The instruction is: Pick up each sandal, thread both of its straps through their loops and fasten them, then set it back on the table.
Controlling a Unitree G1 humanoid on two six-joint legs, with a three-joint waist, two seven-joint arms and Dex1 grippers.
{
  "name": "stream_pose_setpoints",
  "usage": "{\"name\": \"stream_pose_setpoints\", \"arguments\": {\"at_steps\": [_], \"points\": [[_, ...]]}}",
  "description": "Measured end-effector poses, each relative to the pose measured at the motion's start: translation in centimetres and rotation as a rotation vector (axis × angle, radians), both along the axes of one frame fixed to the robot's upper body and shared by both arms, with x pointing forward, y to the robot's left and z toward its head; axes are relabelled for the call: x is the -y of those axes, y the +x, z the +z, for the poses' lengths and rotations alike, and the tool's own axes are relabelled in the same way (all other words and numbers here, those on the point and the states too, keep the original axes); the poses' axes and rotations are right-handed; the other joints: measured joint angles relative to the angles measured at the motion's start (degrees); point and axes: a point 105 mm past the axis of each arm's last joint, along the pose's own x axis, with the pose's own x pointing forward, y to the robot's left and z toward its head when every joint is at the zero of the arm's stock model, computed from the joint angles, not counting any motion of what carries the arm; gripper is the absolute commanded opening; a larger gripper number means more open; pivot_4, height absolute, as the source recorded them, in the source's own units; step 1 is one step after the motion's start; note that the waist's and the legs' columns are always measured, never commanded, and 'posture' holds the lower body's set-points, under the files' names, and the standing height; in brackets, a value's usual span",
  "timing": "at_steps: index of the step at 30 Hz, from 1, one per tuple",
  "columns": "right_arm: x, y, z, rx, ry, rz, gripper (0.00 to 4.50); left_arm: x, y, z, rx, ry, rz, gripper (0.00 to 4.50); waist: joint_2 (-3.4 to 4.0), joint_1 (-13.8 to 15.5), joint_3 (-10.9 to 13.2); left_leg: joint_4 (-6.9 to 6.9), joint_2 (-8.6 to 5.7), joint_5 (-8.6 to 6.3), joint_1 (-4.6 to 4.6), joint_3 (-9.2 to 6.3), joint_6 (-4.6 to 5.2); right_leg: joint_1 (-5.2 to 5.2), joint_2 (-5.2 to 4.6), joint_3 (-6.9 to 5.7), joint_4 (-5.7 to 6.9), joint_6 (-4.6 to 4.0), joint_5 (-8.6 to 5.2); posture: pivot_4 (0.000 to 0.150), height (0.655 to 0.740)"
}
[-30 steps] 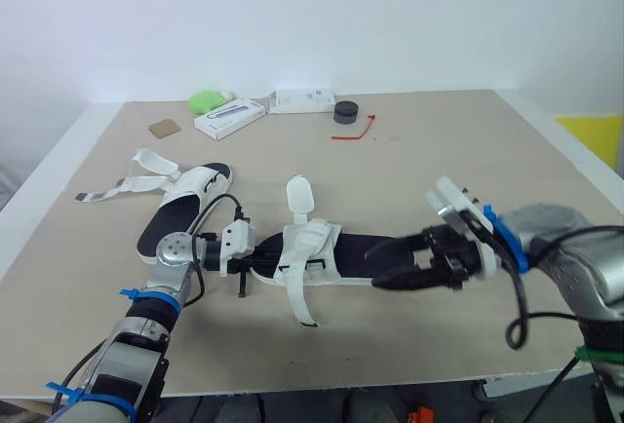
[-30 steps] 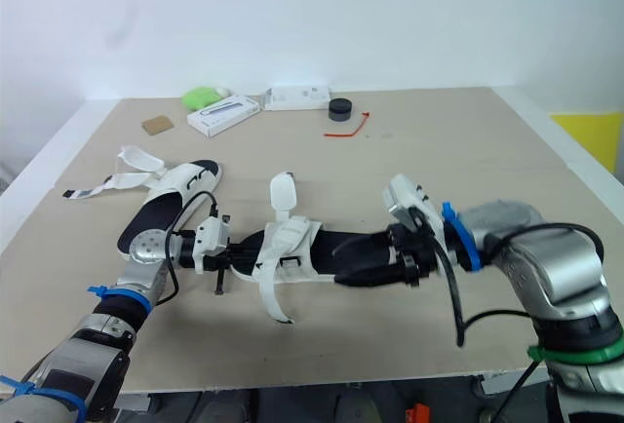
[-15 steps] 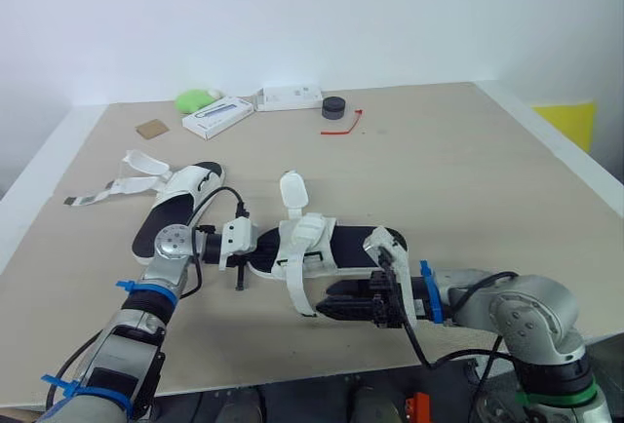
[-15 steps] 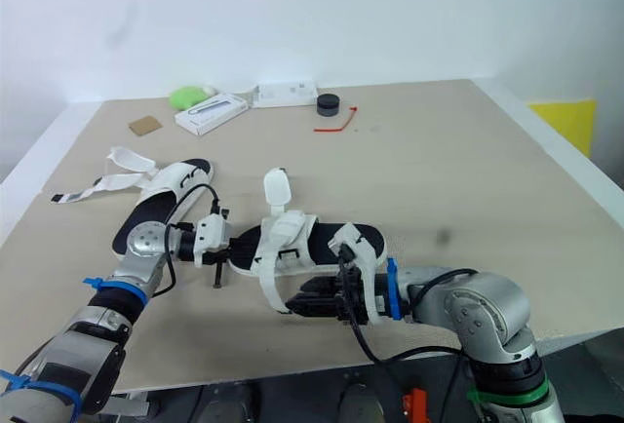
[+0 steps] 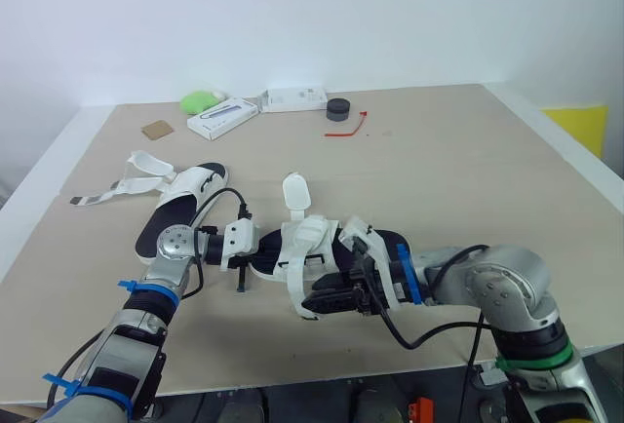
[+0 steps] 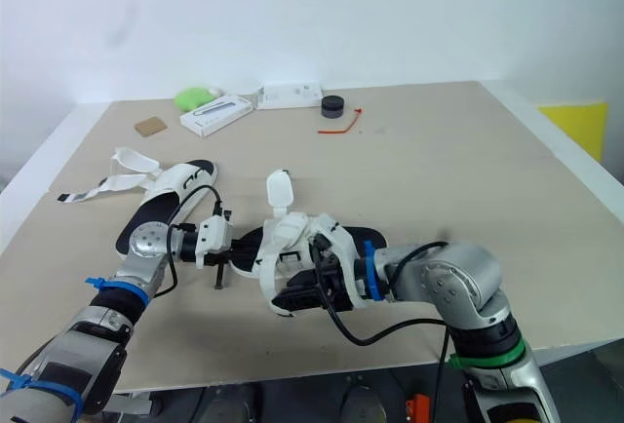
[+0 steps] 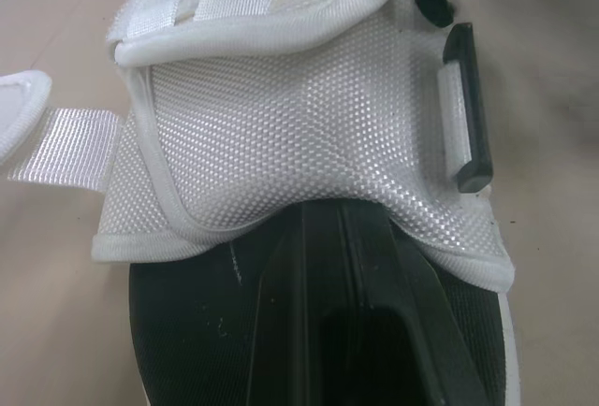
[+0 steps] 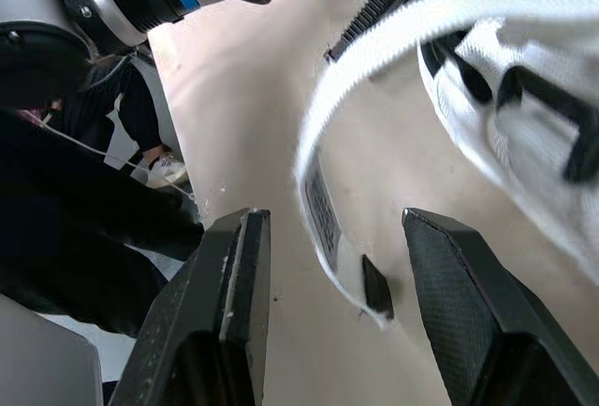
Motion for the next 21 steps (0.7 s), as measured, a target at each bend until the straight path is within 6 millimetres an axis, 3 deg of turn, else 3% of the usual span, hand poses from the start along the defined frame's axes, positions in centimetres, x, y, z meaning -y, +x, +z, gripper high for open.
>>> {"name": "stream_pose_setpoints", "arguments": {"at_steps": [21], "points": [[-1.8,1.1,0.4,-0.055,-0.036,-0.001,2.48,0.1,0.0,-0.1,-0.002,-0.002,0.002,0.0,0.02,0.55,-0.03,0.0,0.0,0.01,0.04,0.03,0.01,-0.04,-0.01,0.0,0.17,0.01,0.01,0.15,0.74]]}}
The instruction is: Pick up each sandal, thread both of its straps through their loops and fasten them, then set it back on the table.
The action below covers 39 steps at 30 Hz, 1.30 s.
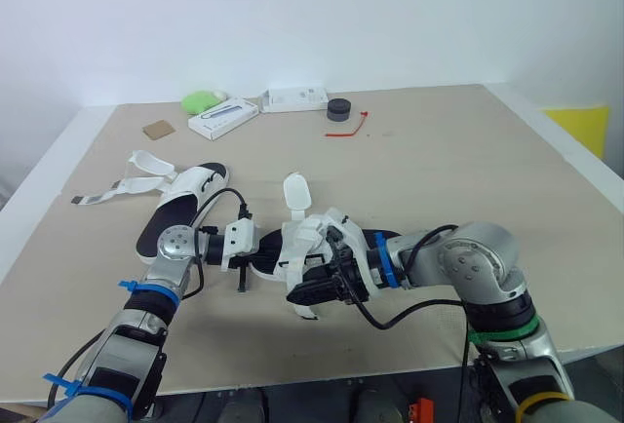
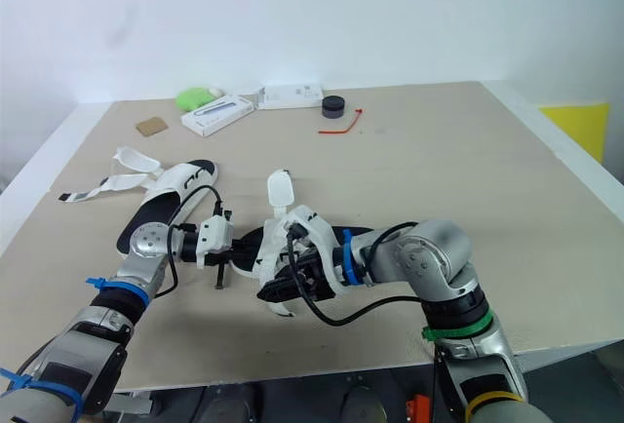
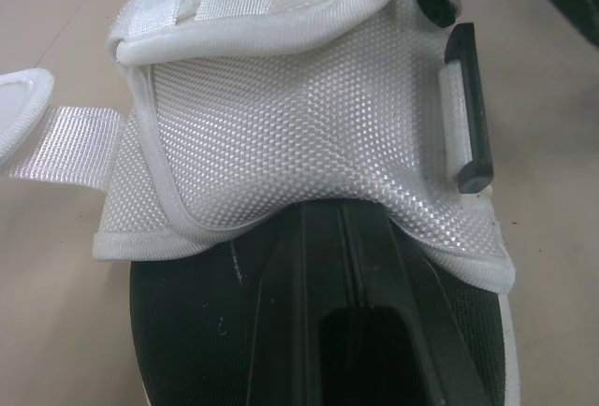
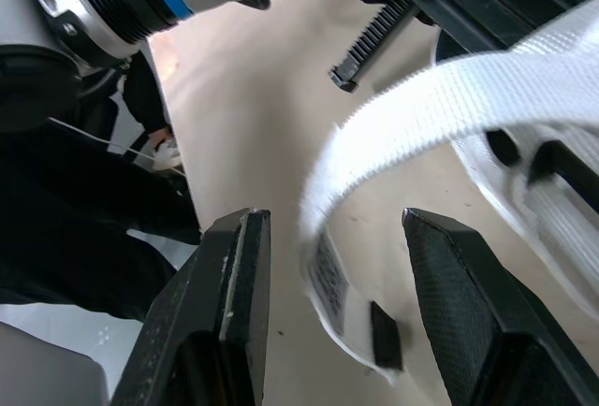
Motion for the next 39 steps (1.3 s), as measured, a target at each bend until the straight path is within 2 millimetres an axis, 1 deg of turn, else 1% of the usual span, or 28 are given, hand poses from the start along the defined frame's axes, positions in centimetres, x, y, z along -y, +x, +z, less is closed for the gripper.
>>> {"name": "stream_pose_setpoints", "arguments": {"at_steps": [1,3,6,7,8,13,17,19,21,22,25,27,29,32,34,39], "points": [[0.0,0.0,0.0,-0.003,0.001,-0.004,2.48,0.0,0.0,0.0,-0.001,0.0,0.0,0.0,0.0,0.0,-0.01,0.0,0.0,0.0,0.03,0.0,0.0,0.0,0.0,0.0,0.03,0.0,0.0,0.15,0.74],[-0.1,0.0,0.0,-0.008,0.002,-0.005,1.97,-0.1,0.0,-0.1,-0.001,0.0,0.002,0.0,0.01,0.0,-0.02,0.0,0.0,0.0,0.08,0.0,0.0,0.0,-0.01,0.0,0.15,0.0,0.0,0.15,0.74],[0.0,0.2,-0.3,-0.016,-0.003,-0.018,0.73,-0.1,0.0,-0.1,0.0,-0.001,0.007,0.0,0.0,0.0,-0.03,0.0,0.01,0.0,0.1,-0.01,0.0,-0.01,-0.01,0.0,0.32,0.0,0.0,0.15,0.74],[0.0,0.2,-0.3,-0.017,-0.004,-0.019,0.51,-0.1,0.0,-0.1,0.0,-0.001,0.007,0.0,0.01,-0.01,-0.03,0.0,0.01,0.0,0.11,-0.01,0.0,-0.01,-0.01,0.0,0.34,0.0,0.0,0.15,0.74],[0.0,0.2,-0.4,-0.018,-0.003,-0.02,0.01,-0.1,0.0,-0.1,0.0,-0.001,0.008,0.0,0.01,-0.01,-0.04,0.0,0.01,0.0,0.12,-0.02,0.0,-0.01,-0.01,0.0,0.35,0.0,0.0,0.15,0.74],[0.2,0.1,-0.7,-0.032,0.002,-0.026,0.01,-0.1,-0.1,-0.1,0.012,-0.004,0.009,0.0,0.01,-0.02,-0.05,0.0,0.01,0.0,0.12,-0.02,0.0,-0.01,-0.04,0.0,0.35,0.0,0.0,0.15,0.74],[0.7,0.3,-0.2,-0.031,0.03,-0.044,0.01,-0.1,-0.1,-0.1,0.016,-0.006,0.012,0.0,0.01,-0.02,-0.04,0.0,0.01,0.0,0.11,-0.02,-0.01,-0.02,-0.04,-0.01,0.35,0.0,0.0,0.15,0.74],[0.9,0.3,0.9,-0.042,0.093,-0.042,0.01,-0.1,-0.1,-0.1,0.017,-0.006,0.013,0.0,0.0,-0.02,-0.03,0.0,0.01,0.0,0.11,-0.02,-0.01,-0.04,-0.04,0.0,0.35,0.0,0.0,0.15,0.74],[1.0,0.6,2.6,-0.03,0.155,-0.035,0.01,-0.1,0.0,-0.1,0.016,-0.007,0.017,0.0,0.07,-0.02,-0.01,0.0,0.01,0.0,0.12,-0.01,-0.01,-0.06,-0.05,0.0,0.35,0.0,0.0,0.15,0.74],[1.0,1.1,3.6,-0.027,0.178,-0.037,0.01,-0.2,0.0,-0.2,0.015,-0.007,0.022,0.0,0.09,-0.03,0.0,0.0,0.01,0.0,0.14,-0.02,-0.01,-0.08,-0.05,0.0,0.35,0.0,0.0,0.15,0.74],[0.6,3.5,6.6,-0.003,0.221,-0.084,0.01,-0.2,0.2,-0.2,0.014,-0.011,0.036,0.0,0.21,-0.14,0.01,0.0,0.01,-0.01,0.1,-0.02,-0.01,-0.21,-0.07,-0.09,0.31,0.0,0.0,0.15,0.74],[0.2,4.0,7.9,0.003,0.237,-0.08,0.01,-0.1,0.2,-0.2,0.015,-0.016,0.038,0.0,0.18,-0.14,0.02,0.0,0.03,-0.01,0.04,-0.03,0.0,-0.21,-0.09,-0.16,0.31,0.0,0.0,0.15,0.74],[0.0,4.4,8.7,-0.009,0.24,-0.083,0.01,0.0,0.2,-0.2,0.014,-0.02,0.036,0.0,0.19,-0.08,0.01,0.0,0.01,0.0,0.02,-0.01,0.0,-0.15,-0.13,-0.16,0.31,0.0,0.0,0.15,0.74],[0.4,5.6,9.2,-0.028,0.214,-0.132,0.01,0.2,0.2,-0.2,0.013,-0.023,0.034,0.0,0.19,0.03,0.01,0.0,-0.02,0.01,-0.01,0.01,0.02,-0.09,-0.16,-0.15,0.31,0.0,0.0,0.15,0.74],[0.9,6.3,9.2,-0.038,0.189,-0.169,0.01,0.2,0.1,-0.2,0.013,-0.023,0.033,0.0,0.17,0.04,-0.01,0.0,-0.02,0.01,0.0,0.01,0.02,-0.07,-0.15,-0.15,0.35,0.0,0.0,0.15,0.74],[1.3,7.2,7.0,-0.099,0.099,-0.227,0.01,0.2,0.2,-0.2,0.013,-0.024,0.035,0.0,0.24,0.04,0.0,0.0,-0.02,0.01,0.0,0.0,0.03,-0.07,-0.15,-0.15,0.42,0.0,0.0,0.15,0.74]]}}
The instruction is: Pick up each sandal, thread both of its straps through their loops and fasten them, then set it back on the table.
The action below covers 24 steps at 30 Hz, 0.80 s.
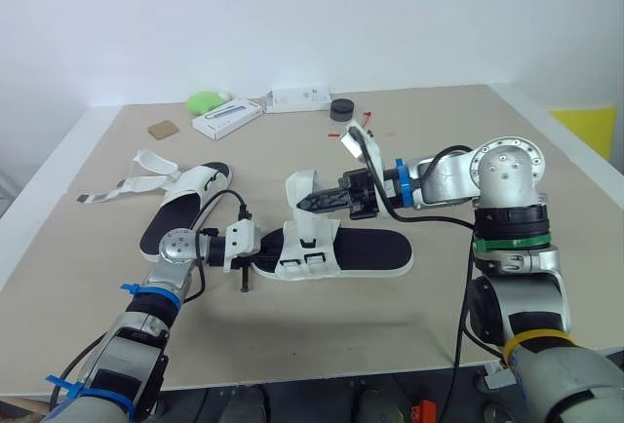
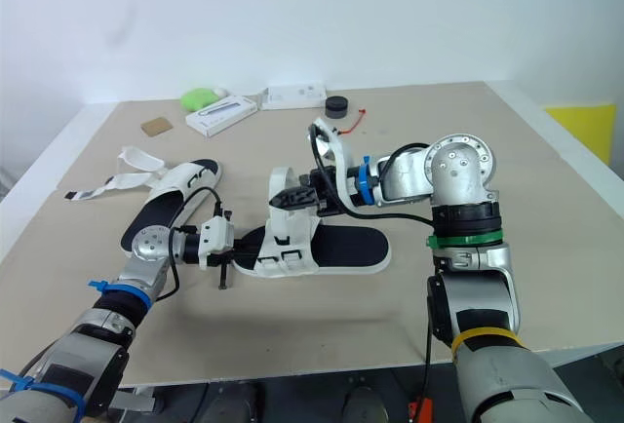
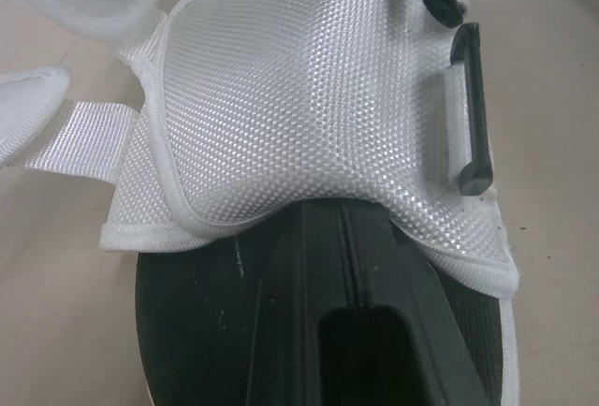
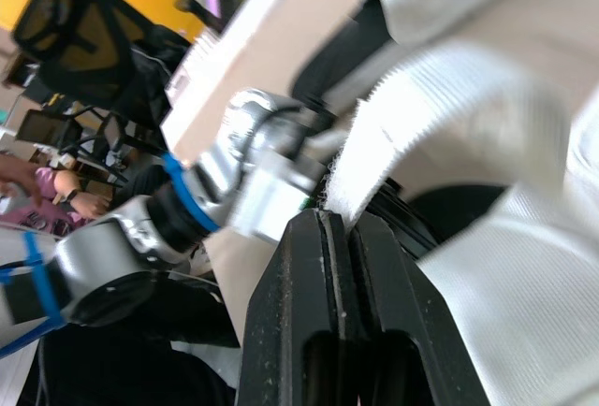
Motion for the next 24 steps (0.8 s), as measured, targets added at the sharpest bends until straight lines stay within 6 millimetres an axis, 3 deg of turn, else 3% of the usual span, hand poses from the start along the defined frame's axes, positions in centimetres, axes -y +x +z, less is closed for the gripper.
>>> {"name": "stream_pose_setpoints", "arguments": {"at_steps": [18,24], "points": [[1.1,1.0,-1.2,-0.065,-0.036,-0.052,0.01,0.1,-0.6,0.1,0.021,-0.004,-0.016,0.0,0.02,0.04,-0.03,0.0,0.0,0.03,0.0,-0.03,0.04,0.16,0.02,0.02,0.53,0.27,0.16,0.15,0.74],[0.7,0.1,-1.7,-0.085,-0.017,-0.004,0.01,0.1,-0.6,0.1,0.021,-0.005,-0.013,0.0,-0.02,0.04,-0.02,0.0,-0.01,0.03,0.0,-0.06,0.04,0.16,0.01,0.03,0.59,0.27,0.16,0.15,0.74]]}}
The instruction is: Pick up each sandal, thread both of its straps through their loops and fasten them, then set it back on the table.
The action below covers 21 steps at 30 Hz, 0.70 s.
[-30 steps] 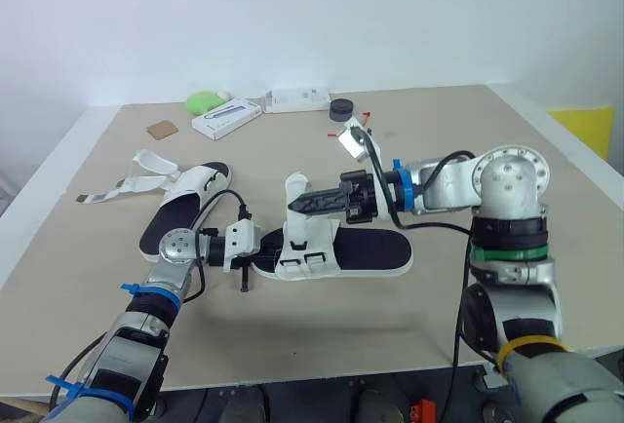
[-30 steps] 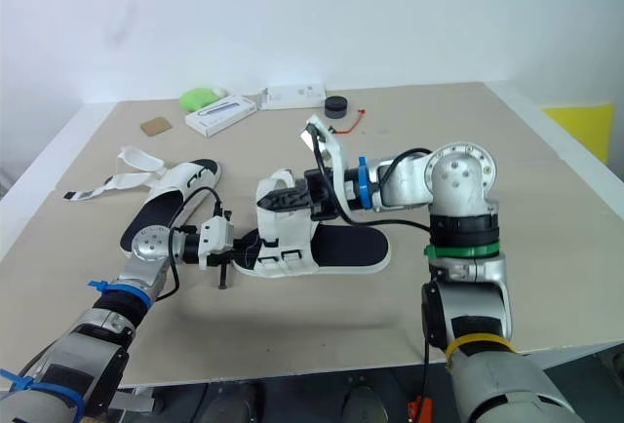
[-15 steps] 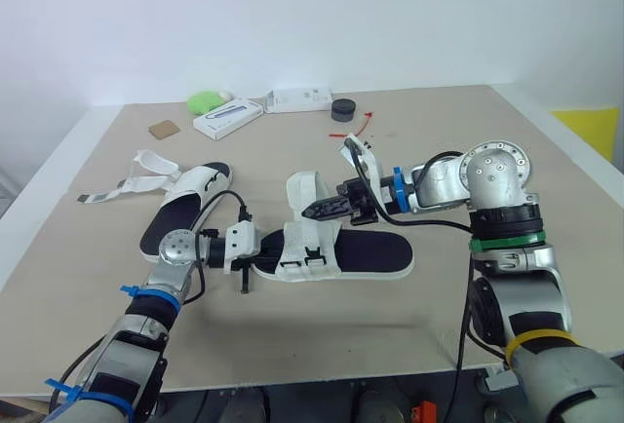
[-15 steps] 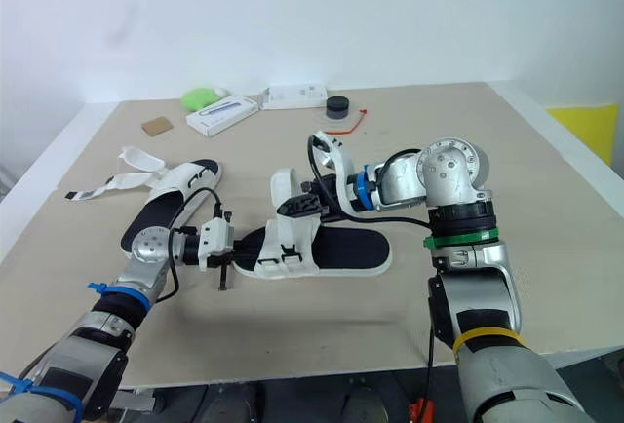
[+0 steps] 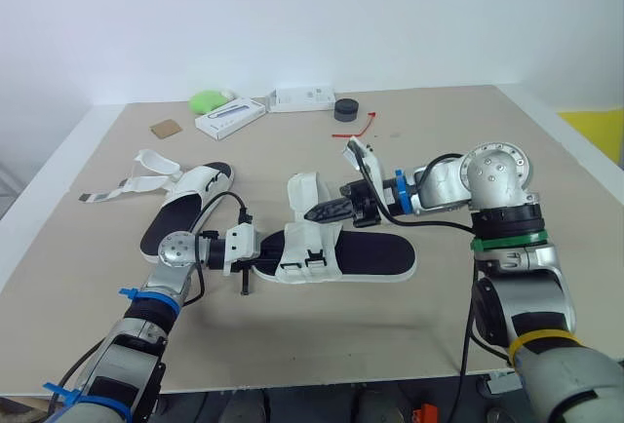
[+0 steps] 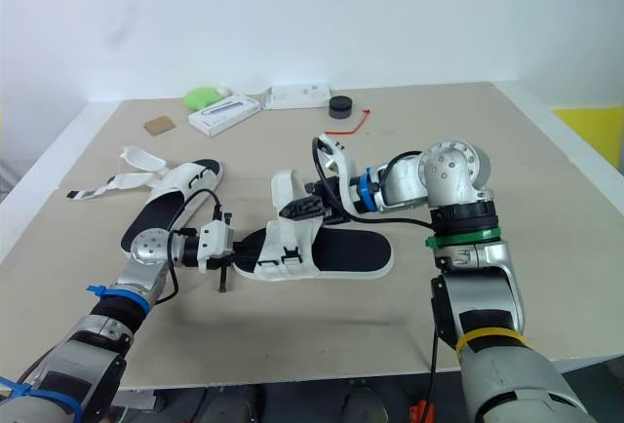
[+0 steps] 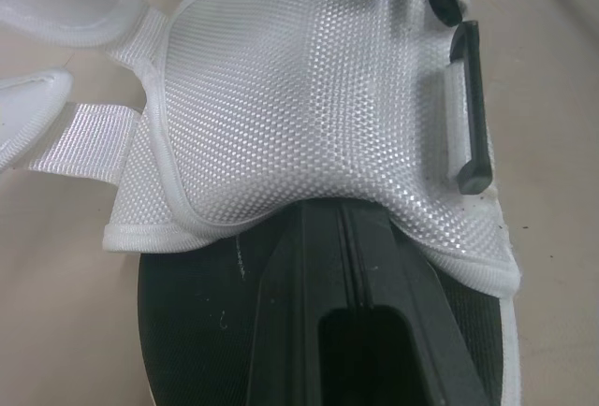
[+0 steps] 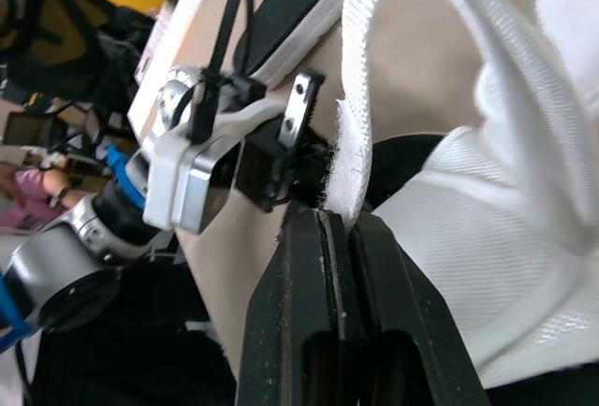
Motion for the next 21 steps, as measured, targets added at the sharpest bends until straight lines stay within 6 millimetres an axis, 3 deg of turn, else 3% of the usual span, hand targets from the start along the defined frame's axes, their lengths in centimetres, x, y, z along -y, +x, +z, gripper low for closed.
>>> {"name": "stream_pose_setpoints", "arguments": {"at_steps": [12,21], "points": [[-0.5,-1.0,0.1,-0.029,0.035,0.043,0.01,0.0,0.0,0.0,0.0,-0.002,0.004,0.0,0.01,0.0,0.01,0.0,-0.01,0.0,0.0,-0.02,0.0,0.0,0.0,-0.01,0.0,0.0,0.0,0.15,0.74],[-0.6,-0.6,0.7,-0.043,0.041,0.032,0.01,0.0,0.0,0.0,0.0,-0.002,0.004,0.0,0.02,0.0,0.01,0.0,-0.01,0.0,0.0,-0.02,0.0,0.0,0.0,-0.01,0.0,0.0,0.0,0.15,0.74]]}}
